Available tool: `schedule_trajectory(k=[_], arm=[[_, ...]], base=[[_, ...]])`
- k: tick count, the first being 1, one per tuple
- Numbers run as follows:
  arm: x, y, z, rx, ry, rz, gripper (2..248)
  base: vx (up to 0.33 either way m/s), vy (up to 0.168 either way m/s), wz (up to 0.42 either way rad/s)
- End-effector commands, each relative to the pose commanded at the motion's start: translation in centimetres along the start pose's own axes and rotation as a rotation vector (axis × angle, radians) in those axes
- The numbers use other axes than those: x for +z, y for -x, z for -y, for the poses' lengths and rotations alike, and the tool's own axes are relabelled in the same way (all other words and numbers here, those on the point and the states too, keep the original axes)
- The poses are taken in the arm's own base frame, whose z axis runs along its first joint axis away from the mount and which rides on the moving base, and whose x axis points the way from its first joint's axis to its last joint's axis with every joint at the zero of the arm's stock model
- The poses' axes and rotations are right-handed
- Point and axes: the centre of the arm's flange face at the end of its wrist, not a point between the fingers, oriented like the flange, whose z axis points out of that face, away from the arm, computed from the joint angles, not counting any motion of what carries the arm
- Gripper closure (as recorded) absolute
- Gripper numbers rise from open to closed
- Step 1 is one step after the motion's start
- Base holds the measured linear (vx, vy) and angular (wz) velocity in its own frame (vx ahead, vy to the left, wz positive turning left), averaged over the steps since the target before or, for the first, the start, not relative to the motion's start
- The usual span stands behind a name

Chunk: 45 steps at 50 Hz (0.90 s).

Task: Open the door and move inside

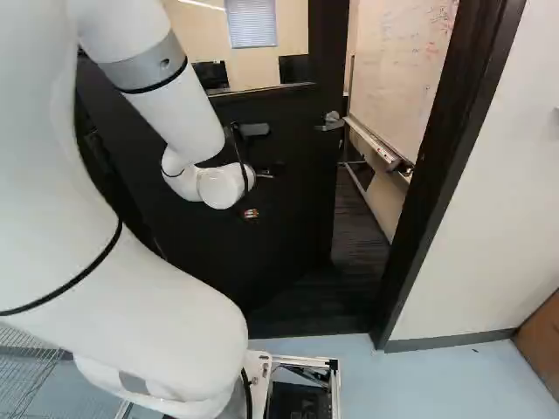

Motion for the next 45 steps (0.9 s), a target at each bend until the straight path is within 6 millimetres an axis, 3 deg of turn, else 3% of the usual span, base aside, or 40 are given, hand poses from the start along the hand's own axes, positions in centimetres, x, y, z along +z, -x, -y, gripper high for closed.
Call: schedule_trajectory(k=[24, 45], arm=[[0.4, -0.2, 0.0, 0.004, 0.003, 0.001, 3], [4.1, -1.5, 1.0, 0.010, -0.014, 0.002, 3]], base=[[0.000, 0.000, 0.000], [0.000, 0.000, 0.000]])
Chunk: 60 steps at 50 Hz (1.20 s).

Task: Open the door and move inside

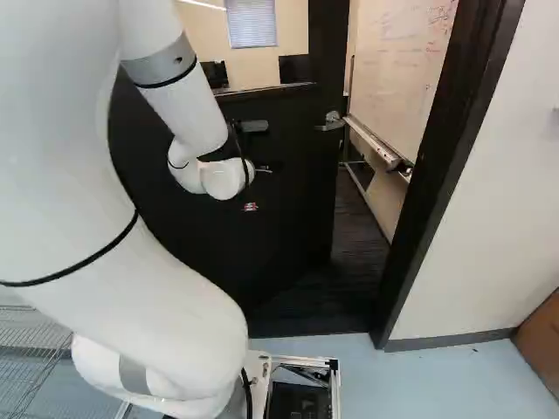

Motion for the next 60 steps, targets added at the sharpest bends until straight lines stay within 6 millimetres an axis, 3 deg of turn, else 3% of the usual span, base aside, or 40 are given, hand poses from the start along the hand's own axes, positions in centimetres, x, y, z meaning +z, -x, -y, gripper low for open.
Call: schedule_trajectory(k=[60], arm=[[8.6, -2.6, 6.5, 0.047, -0.057, -0.015, 3]], base=[[-0.003, -0.001, 0.000]])
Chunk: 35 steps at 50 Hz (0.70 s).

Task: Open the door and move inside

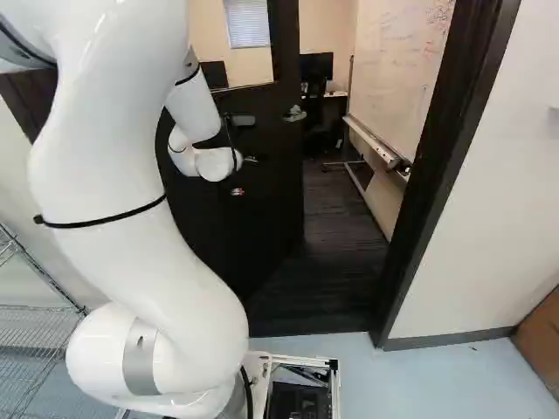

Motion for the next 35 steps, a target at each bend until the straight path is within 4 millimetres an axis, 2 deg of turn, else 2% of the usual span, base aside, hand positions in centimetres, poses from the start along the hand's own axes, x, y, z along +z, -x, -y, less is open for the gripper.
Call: schedule_trajectory(k=[35], arm=[[5.0, -0.9, 4.8, -0.021, -0.077, -0.018, 3]], base=[[0.000, 0.000, 0.000]])
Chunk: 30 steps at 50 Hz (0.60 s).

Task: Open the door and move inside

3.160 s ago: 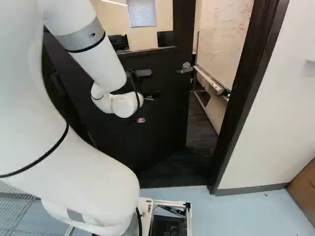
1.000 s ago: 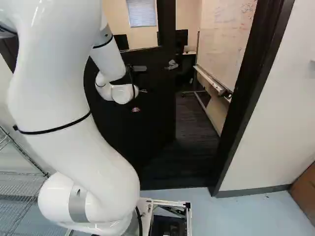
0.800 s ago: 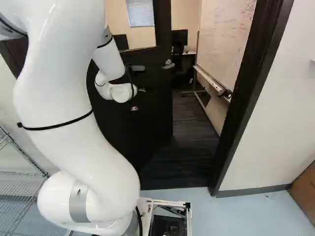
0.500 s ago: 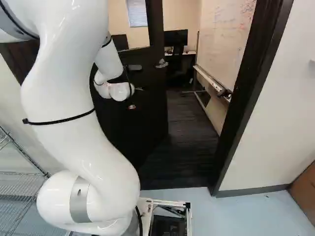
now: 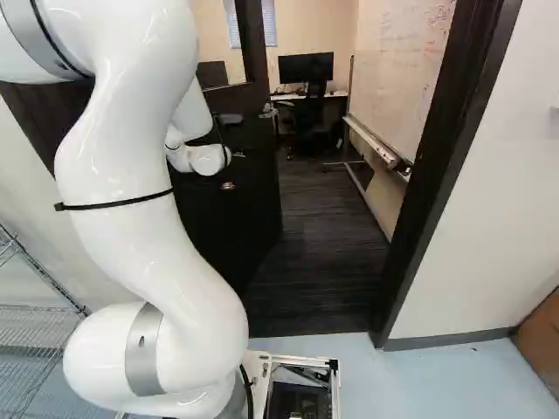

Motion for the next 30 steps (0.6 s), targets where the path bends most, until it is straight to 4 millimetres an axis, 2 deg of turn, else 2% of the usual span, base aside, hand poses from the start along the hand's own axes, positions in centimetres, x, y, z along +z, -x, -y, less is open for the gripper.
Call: schedule_trajectory(k=[30], arm=[[4.3, -0.5, 4.0, -0.014, -0.060, -0.022, 3]], base=[[0.000, 0.000, 0.000]])
